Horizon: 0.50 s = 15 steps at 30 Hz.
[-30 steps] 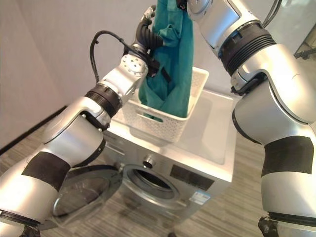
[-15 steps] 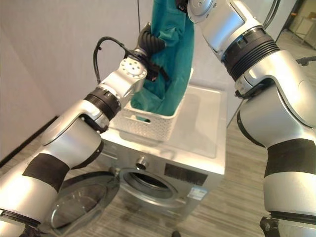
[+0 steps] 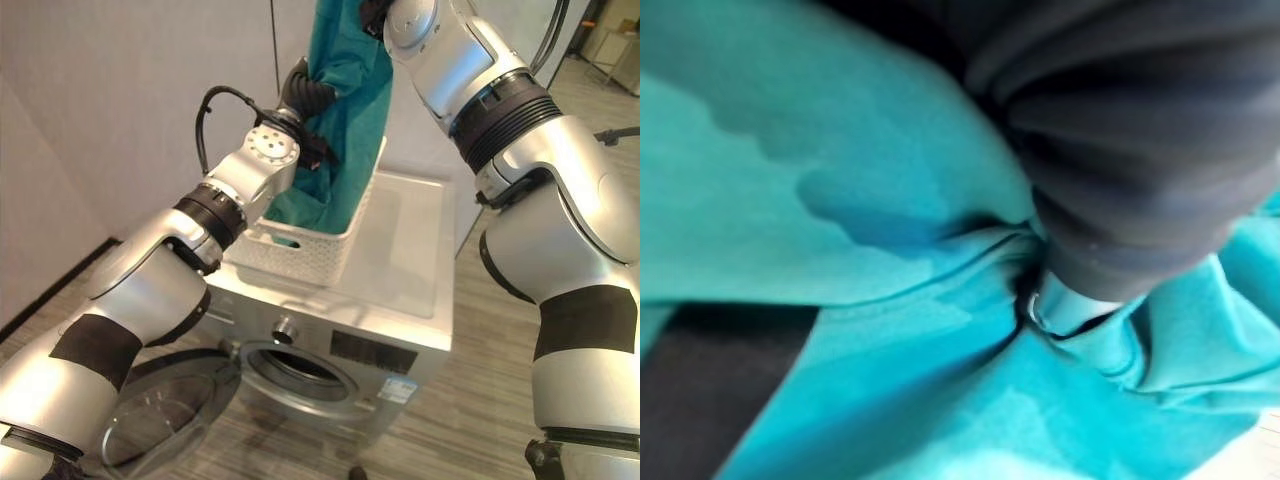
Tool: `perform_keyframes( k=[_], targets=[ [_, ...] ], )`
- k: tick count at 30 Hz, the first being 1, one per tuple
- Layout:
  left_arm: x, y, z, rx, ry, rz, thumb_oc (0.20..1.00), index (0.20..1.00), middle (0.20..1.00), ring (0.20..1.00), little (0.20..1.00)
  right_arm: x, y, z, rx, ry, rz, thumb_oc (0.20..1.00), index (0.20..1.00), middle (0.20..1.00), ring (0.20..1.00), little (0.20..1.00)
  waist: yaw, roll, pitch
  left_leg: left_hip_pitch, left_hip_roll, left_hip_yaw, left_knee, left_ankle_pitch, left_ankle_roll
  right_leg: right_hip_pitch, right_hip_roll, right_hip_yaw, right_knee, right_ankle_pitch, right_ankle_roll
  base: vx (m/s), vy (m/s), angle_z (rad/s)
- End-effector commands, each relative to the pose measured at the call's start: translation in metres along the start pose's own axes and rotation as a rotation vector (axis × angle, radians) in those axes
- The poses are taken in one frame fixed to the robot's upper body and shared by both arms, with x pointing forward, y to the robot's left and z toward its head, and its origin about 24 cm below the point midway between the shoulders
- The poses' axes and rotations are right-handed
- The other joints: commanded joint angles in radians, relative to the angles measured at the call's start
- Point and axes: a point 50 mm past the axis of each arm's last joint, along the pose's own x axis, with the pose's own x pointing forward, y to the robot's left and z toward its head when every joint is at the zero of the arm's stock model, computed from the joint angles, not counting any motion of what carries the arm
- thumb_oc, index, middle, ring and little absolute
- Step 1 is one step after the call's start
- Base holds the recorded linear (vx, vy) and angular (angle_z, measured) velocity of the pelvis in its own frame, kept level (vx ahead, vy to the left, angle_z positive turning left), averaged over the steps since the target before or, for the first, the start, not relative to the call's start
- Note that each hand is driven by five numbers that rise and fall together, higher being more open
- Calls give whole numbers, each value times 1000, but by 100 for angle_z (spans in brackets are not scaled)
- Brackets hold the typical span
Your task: Grab the laundry basket,head to the washer,open it,put in the laundry and shut it.
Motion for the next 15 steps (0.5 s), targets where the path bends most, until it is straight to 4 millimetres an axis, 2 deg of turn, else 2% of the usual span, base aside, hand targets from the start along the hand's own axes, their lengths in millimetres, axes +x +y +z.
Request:
perform_keyframes(
  k=[1, 3, 5, 7, 8, 9, 11, 14, 15],
  targets=[
    [7, 31, 42, 3, -165, 81, 200, 200, 200, 200, 200, 22, -62, 11, 58, 7, -189, 1000, 1000, 1000, 1000, 1000, 27, -31, 38, 106, 9, 8, 4, -131, 8, 65, -24, 9, 0, -112, 32, 0, 0, 0],
    [6, 44, 48, 34, -199, 103, 200, 200, 200, 200, 200, 18, -60, 8, 186, -7, -170, 1000, 1000, 1000, 1000, 1000, 32, -31, 41, 109, 7, 8, 4, -132, 9, 68, -26, 6, 0, -110, 34, 0, 0, 0],
    [6, 47, 49, 41, -206, 107, 200, 200, 200, 200, 200, 17, -60, 8, 213, -12, -173, 1000, 1000, 1000, 1000, 1000, 32, -31, 42, 110, 6, 9, 4, -132, 10, 69, -27, 5, 0, -109, 34, 0, 0, 0],
    [4, 68, 63, 55, -260, 155, 200, 200, 200, 200, 200, 10, -63, 7, 322, -48, -203, 1000, 1000, 1000, 1000, 1000, 35, -22, 45, 114, 5, 14, 4, -132, 12, 69, -31, 4, 0, -109, 37, 0, 0, 0],
    [4, 68, 62, 56, -260, 154, 200, 200, 200, 200, 200, 10, -63, 7, 323, -47, -203, 1000, 1000, 1000, 1000, 1000, 35, -23, 44, 114, 5, 14, 4, -133, 12, 69, -30, 4, 0, -109, 37, 0, 0, 0],
    [2, 77, 70, 61, -291, 179, 200, 200, 200, 200, 200, 6, -65, 7, 348, -70, -215, 1000, 1000, 1000, 1000, 1000, 36, -16, 45, 115, 4, 15, 4, -133, 13, 68, -32, 3, 0, -111, 39, 0, 0, 0],
    [-1, 88, 77, 66, -331, 203, 200, 200, 200, 200, 200, -2, -65, 4, 367, -101, -234, 1000, 1000, 1000, 1000, 1000, 38, -10, 48, 121, 4, 18, 4, -134, 14, 70, -35, 2, 0, -113, 40, 0, 0, 0],
    [-17, 118, 108, 39, -491, 283, 200, 200, 200, 200, 200, -30, -73, -10, 387, -170, -308, 1000, 1000, 1000, 1000, 1000, 41, 16, 53, 130, 4, 20, 4, -134, 19, 72, -41, -7, 0, -128, 43, 0, 0, 0],
    [-17, 117, 107, 40, -489, 282, 200, 200, 200, 200, 200, -31, -72, -11, 387, -167, -309, 1000, 1000, 1000, 1000, 1000, 41, 15, 51, 131, 5, 19, 4, -134, 19, 73, -41, -8, 0, -128, 42, 0, 0, 0]
  ],
)
